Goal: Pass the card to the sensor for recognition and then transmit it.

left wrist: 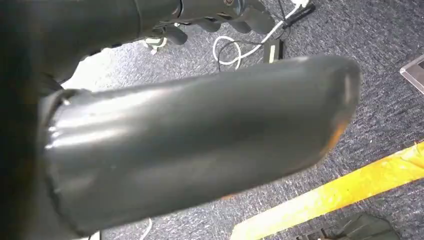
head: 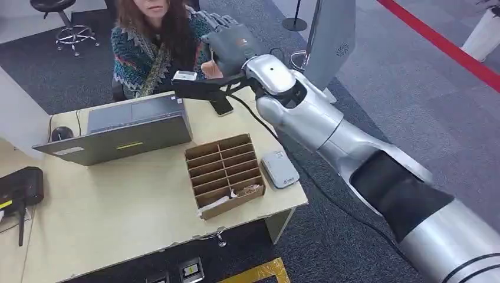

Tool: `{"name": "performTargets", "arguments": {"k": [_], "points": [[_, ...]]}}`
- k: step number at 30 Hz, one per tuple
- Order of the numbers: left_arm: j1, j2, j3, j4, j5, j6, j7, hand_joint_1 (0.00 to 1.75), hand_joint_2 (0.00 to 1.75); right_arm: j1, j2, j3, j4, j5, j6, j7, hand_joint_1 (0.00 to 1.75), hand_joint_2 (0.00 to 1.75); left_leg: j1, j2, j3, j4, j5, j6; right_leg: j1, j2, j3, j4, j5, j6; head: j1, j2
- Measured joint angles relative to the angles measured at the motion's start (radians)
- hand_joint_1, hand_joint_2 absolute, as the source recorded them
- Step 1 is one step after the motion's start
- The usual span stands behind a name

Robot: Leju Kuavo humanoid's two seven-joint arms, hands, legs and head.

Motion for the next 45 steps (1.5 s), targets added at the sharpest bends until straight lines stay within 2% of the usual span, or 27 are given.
{"name": "performTargets", "arguments": {"k": [6, 14, 16, 17, 18, 23, 24, 32, 33, 39, 41, 45], "points": [[0.002, 0.001, -0.001, 0.0, 0.004, 0.001, 0.008, 0.0, 0.0, -0.035, 0.083, 0.042, 0.172, -0.026, -0.031, -0.026, 1.75, 1.75, 0.0, -0.001, 0.0, 0.0, 0.0, 0.0, 0.0, -0.001, 0.0, 0.0, 0.0, 0.0, 0.0, 0.0], [0.009, 0.004, -0.001, 0.0, 0.02, 0.004, 0.011, 0.0, 0.0, -0.041, 0.143, 0.07, 0.331, -0.047, -0.048, -0.04, 1.75, 1.75, 0.0, -0.001, 0.0, 0.0, 0.0, 0.0, 0.0, -0.001, 0.0, -0.001, 0.0, 0.0, 0.0, 0.0], [0.013, 0.004, -0.001, 0.0, 0.024, 0.005, 0.011, 0.0, 0.0, -0.041, 0.148, 0.075, 0.357, -0.048, -0.048, -0.04, 1.52, 1.75, 0.0, -0.001, 0.0, 0.0, 0.0, 0.0, 0.0, -0.001, 0.0, -0.001, 0.0, 0.0, 0.0, 0.0], [0.014, 0.005, -0.001, 0.0, 0.026, 0.005, 0.011, 0.0, 0.0, -0.042, 0.151, 0.079, 0.37, -0.05, -0.049, -0.04, 0.19, 1.75, 0.0, -0.001, 0.0, 0.0, 0.0, 0.0, 0.0, 0.0, 0.0, -0.001, 0.0, 0.0, 0.0, 0.0], [0.016, 0.005, -0.001, 0.0, 0.029, 0.006, 0.011, 0.0, 0.0, -0.042, 0.153, 0.082, 0.383, -0.051, -0.051, -0.04, 0.0, 1.75, 0.0, 0.0, 0.0, 0.0, 0.0, 0.0, 0.0, 0.0, 0.0, -0.001, 0.0, 0.0, 0.0, 0.0], [0.022, 0.005, -0.001, 0.0, 0.039, 0.007, 0.011, 0.0, 0.0, -0.043, 0.165, 0.083, 0.429, -0.05, -0.095, -0.034, 0.0, 1.75, 0.0, -0.001, 0.001, 0.0, 0.0, 0.0, 0.0, 0.0, 0.0, -0.001, 0.0, 0.0, 0.0, 0.0], [0.024, 0.006, -0.001, 0.0, 0.041, 0.009, 0.011, 0.0, 0.0, -0.043, 0.165, 0.083, 0.436, -0.051, -0.11, -0.033, 0.0, 0.0, 0.0, -0.001, 0.001, 0.0, 0.0, 0.0, 0.0, 0.0, 0.0, -0.001, 0.0, 0.0, 0.0, 0.0], [0.032, 0.009, -0.001, 0.0, 0.057, 0.023, 0.007, 0.0, 0.0, -0.056, 0.164, 0.058, 0.442, -0.098, -0.269, -0.025, 0.0, 0.0, 0.0, 0.001, 0.002, 0.0, 0.0, 0.0, 0.0, 0.002, -0.001, -0.001, 0.0, 0.0, 0.0, 0.0], [0.033, 0.009, -0.001, 0.0, 0.063, 0.025, 0.004, 0.0, 0.0, -0.054, 0.159, 0.05, 0.432, -0.113, -0.289, -0.025, 0.0, 1.75, 0.0, 0.001, 0.002, 0.0, 0.0, 0.0, 0.0, 0.002, -0.001, -0.001, 0.0, 0.0, 0.0, 0.0], [0.043, 0.009, -0.001, 0.001, 0.094, 0.039, -0.02, 0.0, 0.0, 0.006, 0.112, -0.017, 0.29, -0.217, -0.377, -0.025, 0.0, 1.75, 0.0, 0.002, 0.003, 0.001, 0.0, 0.0, 0.0, 0.002, -0.001, -0.001, 0.0, 0.0, 0.0, 0.0], [0.046, 0.009, 0.0, 0.001, 0.108, 0.041, -0.029, 0.0, 0.0, 0.058, 0.093, -0.048, 0.218, -0.277, -0.395, -0.04, 0.0, 1.75, 0.001, 0.002, 0.004, 0.001, -0.001, -0.001, 0.0, 0.002, 0.001, -0.001, 0.0, 0.0, 0.0, 0.0], [0.063, 0.009, 0.0, 0.002, 0.145, 0.048, -0.054, 0.0, 0.0, 0.224, 0.055, -0.126, 0.012, -0.481, -0.406, -0.109, 0.0, 1.75, 0.002, 0.002, 0.005, 0.001, -0.001, -0.001, 0.001, 0.003, 0.001, -0.002, 0.0, 0.0, 0.0, 0.0]]}}
